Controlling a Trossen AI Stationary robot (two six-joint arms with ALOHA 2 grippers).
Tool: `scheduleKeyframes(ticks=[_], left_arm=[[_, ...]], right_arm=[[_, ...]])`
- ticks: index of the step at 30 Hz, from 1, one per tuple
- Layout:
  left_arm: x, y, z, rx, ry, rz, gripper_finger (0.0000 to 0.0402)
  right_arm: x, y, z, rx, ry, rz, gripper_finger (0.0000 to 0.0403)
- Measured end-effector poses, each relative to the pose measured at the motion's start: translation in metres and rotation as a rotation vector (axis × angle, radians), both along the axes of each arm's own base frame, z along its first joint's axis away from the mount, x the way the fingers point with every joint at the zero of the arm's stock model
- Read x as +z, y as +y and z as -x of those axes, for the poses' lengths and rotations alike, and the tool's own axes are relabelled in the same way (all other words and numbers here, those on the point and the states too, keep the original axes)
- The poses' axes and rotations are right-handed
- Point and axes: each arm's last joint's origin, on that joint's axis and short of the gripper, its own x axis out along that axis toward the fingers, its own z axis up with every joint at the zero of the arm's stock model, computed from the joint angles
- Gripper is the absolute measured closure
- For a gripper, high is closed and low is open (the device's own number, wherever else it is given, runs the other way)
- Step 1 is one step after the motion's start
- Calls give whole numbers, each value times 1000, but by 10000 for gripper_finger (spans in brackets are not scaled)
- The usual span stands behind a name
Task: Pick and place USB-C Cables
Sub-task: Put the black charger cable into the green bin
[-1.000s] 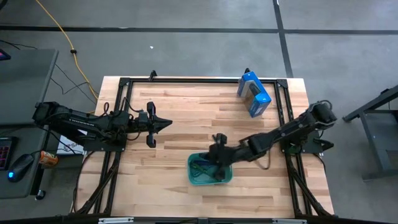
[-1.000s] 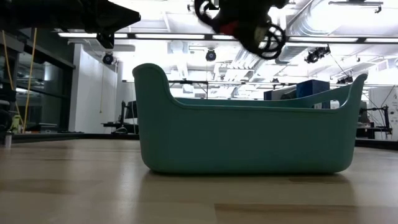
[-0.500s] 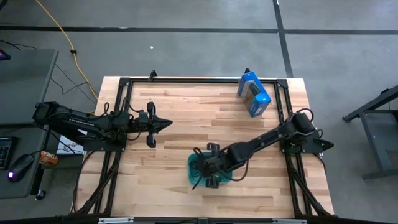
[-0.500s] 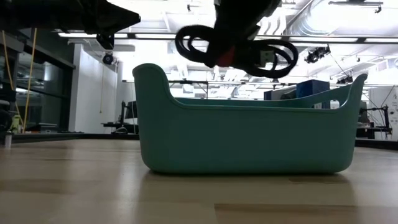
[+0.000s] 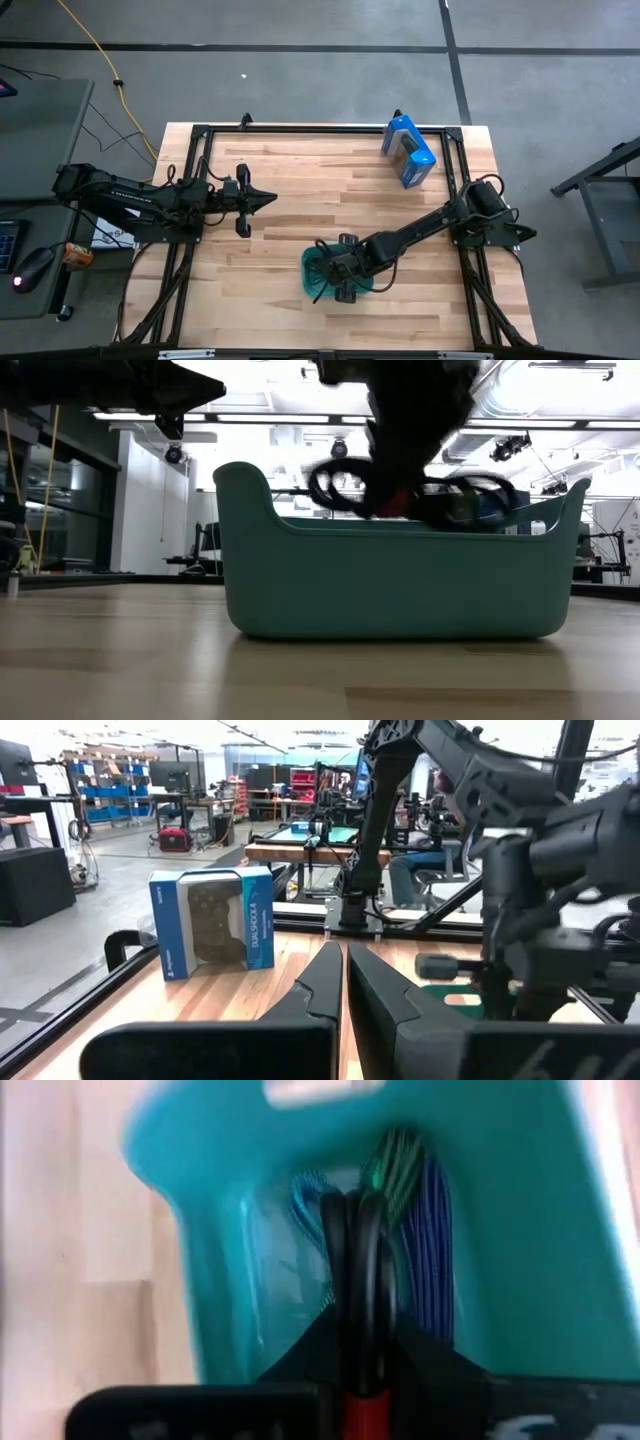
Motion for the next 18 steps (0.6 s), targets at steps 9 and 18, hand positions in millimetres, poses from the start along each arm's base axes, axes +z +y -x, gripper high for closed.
scheduleKeyframes(ticks=[9,18], left_arm=[[0,0,0,0,0,0,401],[0,0,0,0,0,0,401]], right_arm=[[-30,-2,8,3,3,-62,382],[-48,-5,15,-13,-6,-93,370]])
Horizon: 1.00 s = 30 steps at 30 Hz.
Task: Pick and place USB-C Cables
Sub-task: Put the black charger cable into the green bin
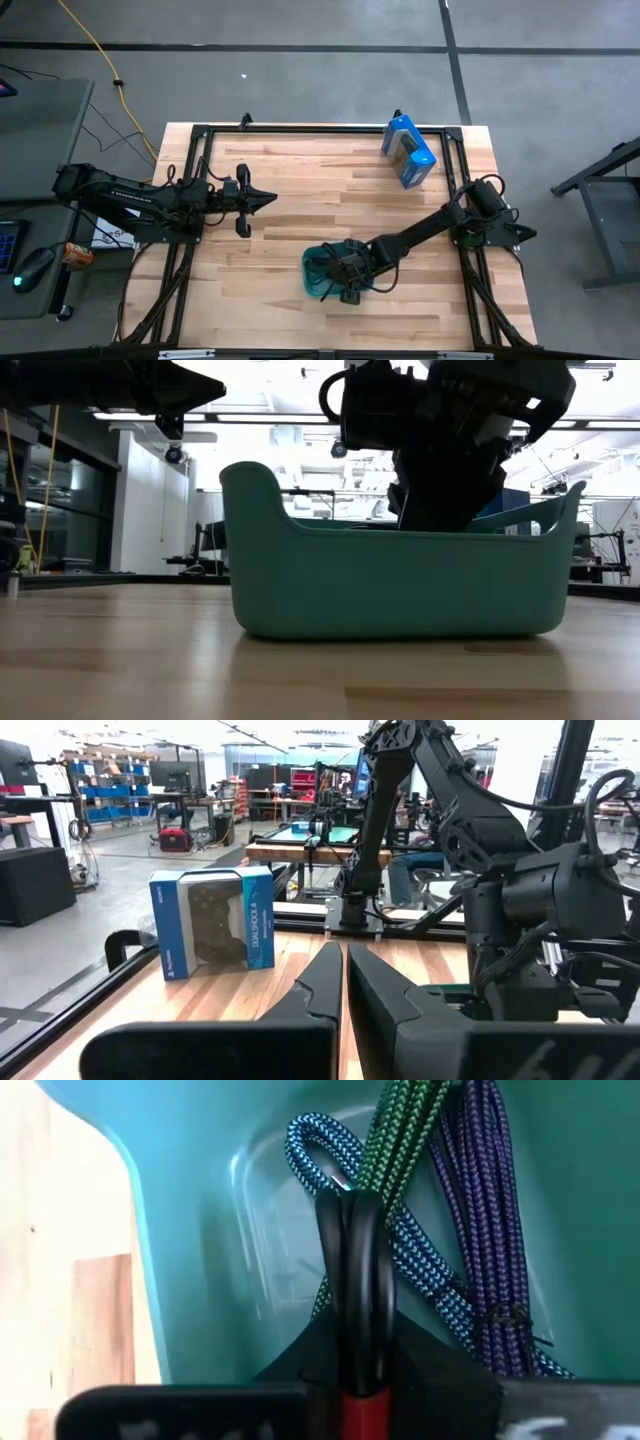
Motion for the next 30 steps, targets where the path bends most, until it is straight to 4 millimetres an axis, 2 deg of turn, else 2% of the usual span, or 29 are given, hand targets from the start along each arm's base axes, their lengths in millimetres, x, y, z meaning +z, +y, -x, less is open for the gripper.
scheduleKeyframes(ticks=[6,16,30], left_arm=[[0,0,0,0,0,0,401],[0,0,0,0,0,0,401],[0,0,0,0,1,0,401]], right_arm=[[0,0,0,0,-1,1,370],[1,1,-3,3,-35,-12,331],[1,0,-3,-47,-39,-20,327]])
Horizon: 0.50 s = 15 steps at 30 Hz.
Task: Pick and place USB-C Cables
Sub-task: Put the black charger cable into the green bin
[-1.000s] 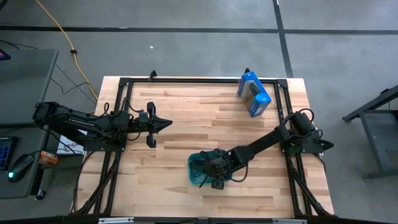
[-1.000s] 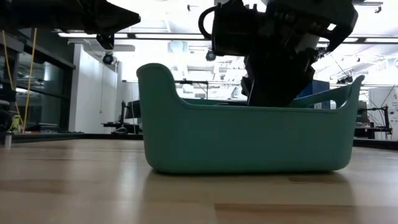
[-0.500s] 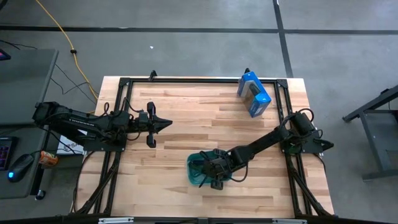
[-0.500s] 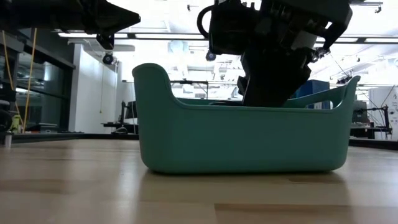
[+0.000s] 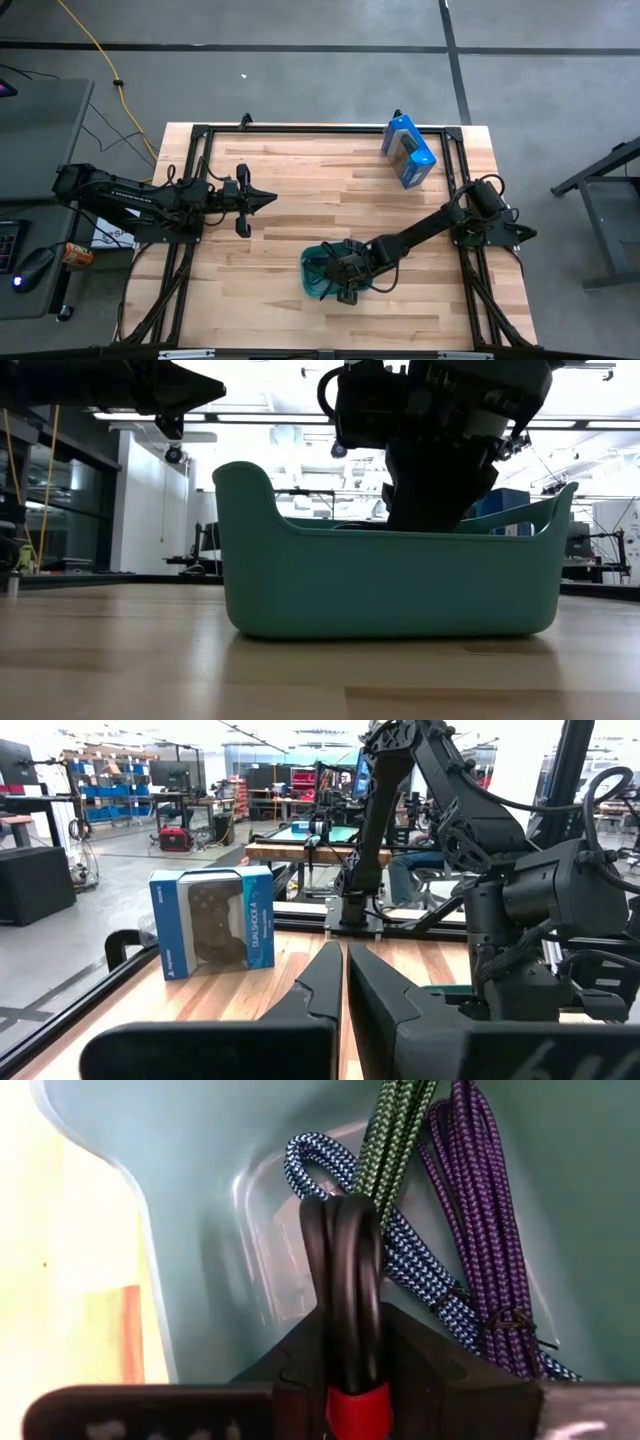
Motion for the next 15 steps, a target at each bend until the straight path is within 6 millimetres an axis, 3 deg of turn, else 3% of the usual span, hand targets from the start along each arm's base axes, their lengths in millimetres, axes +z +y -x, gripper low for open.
scheduleKeyframes(ticks=[10,15], left_arm=[[0,0,0,0,0,0,401],[0,0,0,0,1,0,401]], right_arm=[[0,0,0,-12,1,-6,325],[0,0,0,-25,4,-14,284]])
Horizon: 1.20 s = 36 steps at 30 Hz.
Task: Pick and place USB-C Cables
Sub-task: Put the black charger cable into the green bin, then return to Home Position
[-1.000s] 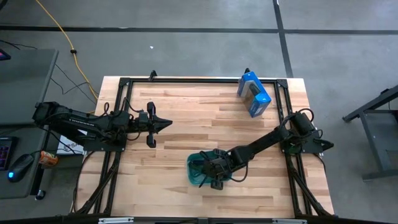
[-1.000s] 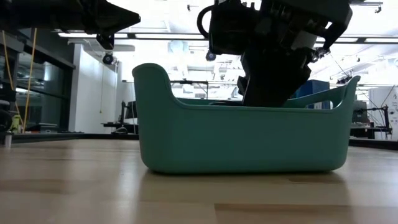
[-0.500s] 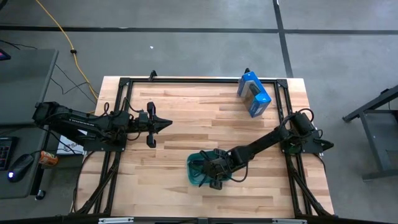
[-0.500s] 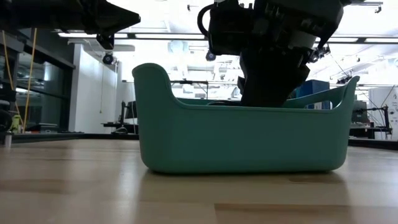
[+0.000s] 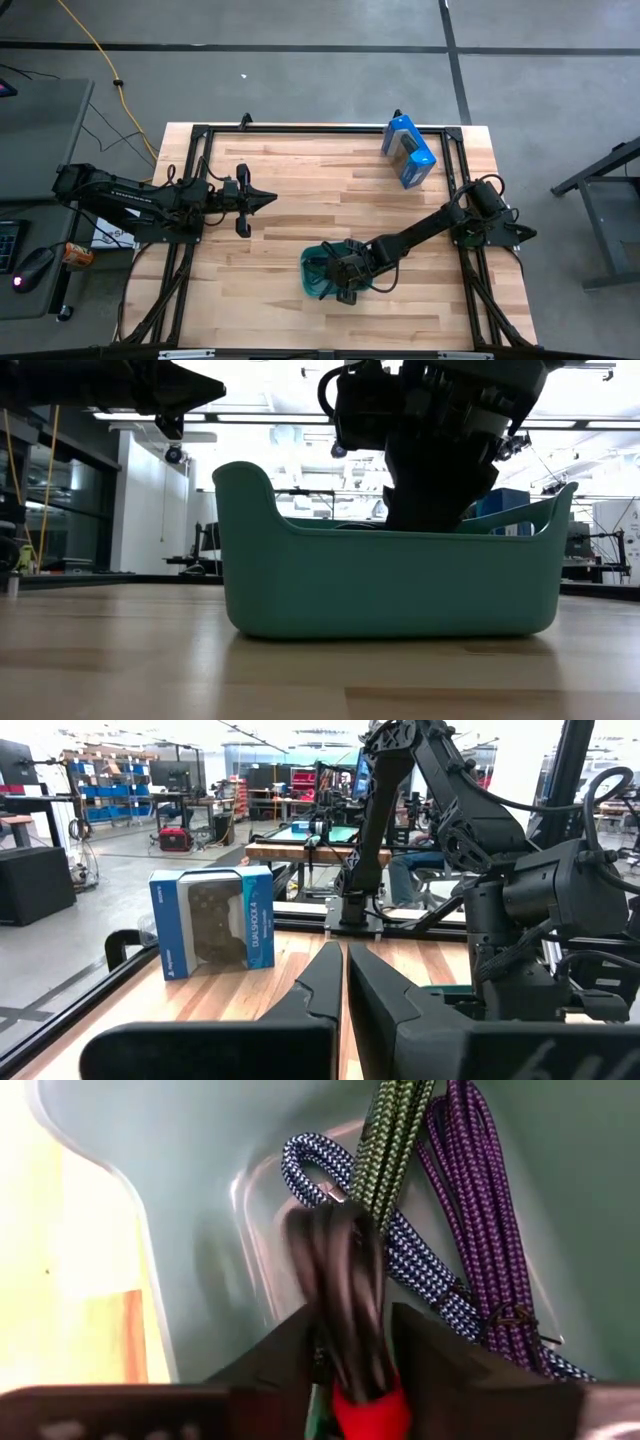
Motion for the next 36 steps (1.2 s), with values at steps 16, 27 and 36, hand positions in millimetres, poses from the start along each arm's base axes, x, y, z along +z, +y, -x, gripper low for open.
scheduleKeyframes(ticks=[16,27,36], left_arm=[[0,0,0,0,0,0,401],[0,0,0,0,4,0,401],[-1,0,0,0,8,0,401]], right_arm=[[1,-1,-1,57,13,-11,132],[61,-4,19,126,-110,158,132],[63,-18,69,8,-114,253,132]])
